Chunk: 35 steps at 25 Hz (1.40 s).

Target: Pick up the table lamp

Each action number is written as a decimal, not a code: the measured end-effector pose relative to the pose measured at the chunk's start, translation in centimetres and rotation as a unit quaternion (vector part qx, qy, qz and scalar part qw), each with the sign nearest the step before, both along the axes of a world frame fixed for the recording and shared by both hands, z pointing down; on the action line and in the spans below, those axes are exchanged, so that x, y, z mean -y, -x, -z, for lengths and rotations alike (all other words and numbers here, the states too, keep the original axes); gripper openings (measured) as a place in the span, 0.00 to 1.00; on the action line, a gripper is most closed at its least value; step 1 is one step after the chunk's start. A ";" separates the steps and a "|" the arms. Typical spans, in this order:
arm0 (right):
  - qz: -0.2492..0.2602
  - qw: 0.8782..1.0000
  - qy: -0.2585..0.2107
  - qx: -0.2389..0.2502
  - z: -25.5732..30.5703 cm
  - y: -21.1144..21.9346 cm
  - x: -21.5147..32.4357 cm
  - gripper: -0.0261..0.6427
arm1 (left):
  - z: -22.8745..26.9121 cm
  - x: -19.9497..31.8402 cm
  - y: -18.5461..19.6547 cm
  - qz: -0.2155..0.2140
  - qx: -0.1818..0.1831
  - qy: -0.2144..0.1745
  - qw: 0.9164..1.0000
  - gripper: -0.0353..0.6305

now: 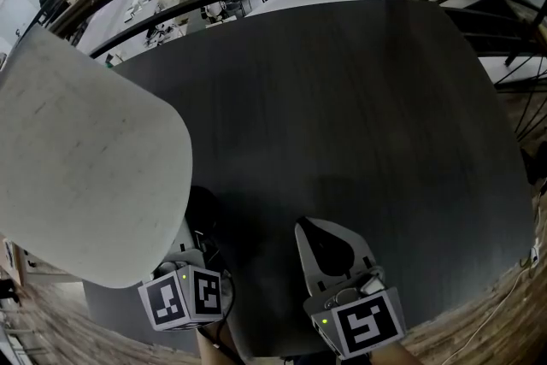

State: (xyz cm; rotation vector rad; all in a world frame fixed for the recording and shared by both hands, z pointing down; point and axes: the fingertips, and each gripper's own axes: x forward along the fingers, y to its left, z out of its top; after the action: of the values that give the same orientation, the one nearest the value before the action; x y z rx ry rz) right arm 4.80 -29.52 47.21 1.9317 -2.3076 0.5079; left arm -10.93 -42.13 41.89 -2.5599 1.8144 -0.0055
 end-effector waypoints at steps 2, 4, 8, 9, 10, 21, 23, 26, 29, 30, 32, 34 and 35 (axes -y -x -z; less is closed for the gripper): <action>0.002 1.000 -0.002 0.000 0.3 0.3 0.1 0.05 | 0.4 -0.1 0.1 -0.001 -0.005 -0.001 1.000 0.31; 0.003 1.000 -0.003 0.000 0.7 0.7 0.4 0.05 | 0.8 -0.2 0.3 0.001 -0.005 -0.002 1.000 0.31; 0.005 1.000 -0.007 0.000 1.3 0.8 0.7 0.05 | 1.7 -0.5 0.0 -0.003 -0.002 -0.009 1.000 0.31; 0.005 1.000 -0.007 0.000 1.4 0.7 0.8 0.05 | 2.0 -0.6 -0.1 -0.006 -0.002 -0.009 1.000 0.31; 0.004 1.000 -0.006 0.001 1.6 0.5 0.7 0.05 | 2.3 -0.9 -0.5 -0.008 -0.003 -0.010 1.000 0.30; -0.013 0.999 -0.035 -0.001 5.3 0.0 2.3 0.05 | 5.2 -1.9 0.3 0.007 -0.010 -0.004 1.000 0.30; -0.018 0.999 -0.040 -0.001 5.8 0.0 2.4 0.05 | 5.8 -2.0 0.4 0.006 -0.010 -0.003 1.000 0.30; -0.023 0.999 -0.039 0.003 6.6 -0.2 2.6 0.05 | 6.9 -2.2 0.3 -0.001 -0.010 -0.005 1.000 0.30; -0.028 0.999 -0.037 0.003 7.5 0.0 2.8 0.05 | 7.7 -2.4 0.9 -0.001 -0.010 -0.003 1.000 0.30; -0.031 0.999 -0.036 0.002 7.7 0.1 2.7 0.05 | 7.8 -2.6 1.1 -0.001 -0.011 0.000 1.000 0.30; -0.036 0.999 -0.033 0.001 8.0 0.1 2.4 0.05 | 8.2 -3.0 1.4 -0.002 -0.014 0.004 1.000 0.30; -0.042 0.999 -0.031 0.001 8.5 0.0 2.2 0.05 | 8.7 -3.4 1.7 -0.004 -0.015 0.005 1.000 0.30; -0.045 0.999 -0.030 0.001 8.8 -0.1 2.1 0.05 | 9.1 -3.6 1.7 -0.006 -0.014 0.004 1.000 0.30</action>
State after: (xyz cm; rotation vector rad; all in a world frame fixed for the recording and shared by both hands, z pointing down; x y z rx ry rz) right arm 4.85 -31.63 38.42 2.0705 -2.2711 0.4543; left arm -12.65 -38.50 32.83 -2.5904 1.8117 0.0240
